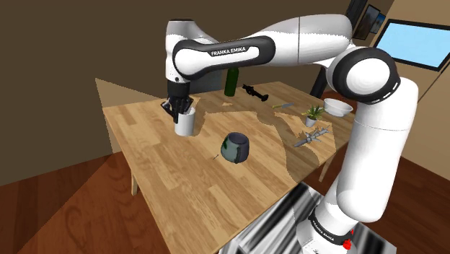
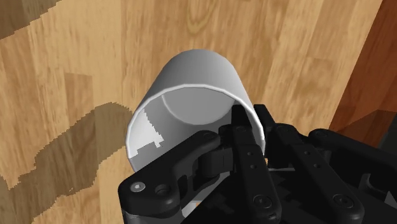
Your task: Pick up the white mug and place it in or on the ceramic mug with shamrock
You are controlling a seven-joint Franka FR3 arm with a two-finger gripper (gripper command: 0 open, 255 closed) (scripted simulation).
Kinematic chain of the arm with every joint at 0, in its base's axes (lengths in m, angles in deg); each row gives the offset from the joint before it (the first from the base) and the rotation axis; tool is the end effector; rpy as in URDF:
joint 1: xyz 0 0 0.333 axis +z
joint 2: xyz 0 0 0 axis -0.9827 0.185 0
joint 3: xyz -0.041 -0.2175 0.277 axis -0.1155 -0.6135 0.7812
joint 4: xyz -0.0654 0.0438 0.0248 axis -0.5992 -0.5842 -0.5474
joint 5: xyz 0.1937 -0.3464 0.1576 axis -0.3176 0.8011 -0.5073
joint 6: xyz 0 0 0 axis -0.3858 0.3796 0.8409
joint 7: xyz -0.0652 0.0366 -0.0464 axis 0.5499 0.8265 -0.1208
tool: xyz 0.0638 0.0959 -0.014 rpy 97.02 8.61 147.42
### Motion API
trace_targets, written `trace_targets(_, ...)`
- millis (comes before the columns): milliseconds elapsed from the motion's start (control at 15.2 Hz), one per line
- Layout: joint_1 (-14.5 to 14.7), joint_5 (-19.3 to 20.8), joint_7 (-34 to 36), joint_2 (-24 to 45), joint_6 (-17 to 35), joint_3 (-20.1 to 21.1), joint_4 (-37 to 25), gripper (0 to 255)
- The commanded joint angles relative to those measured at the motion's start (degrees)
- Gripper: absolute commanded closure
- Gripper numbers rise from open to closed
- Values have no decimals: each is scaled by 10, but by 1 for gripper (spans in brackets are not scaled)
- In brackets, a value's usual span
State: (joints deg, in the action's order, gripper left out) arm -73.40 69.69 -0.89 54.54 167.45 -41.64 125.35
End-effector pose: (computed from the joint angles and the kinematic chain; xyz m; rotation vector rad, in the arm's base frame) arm 0.6330 0.2684 0.4840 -3.1371 -0.1210 -0.0622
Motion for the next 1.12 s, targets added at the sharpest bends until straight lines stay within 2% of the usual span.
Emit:
trace_targets(0,0,-1,-1,-2,-14,1,-12,255)
trace_targets(594,3,-4,-4,-6,-78,2,-72,255)
trace_targets(1056,-51,-60,-83,-161,-46,-19,105,255)
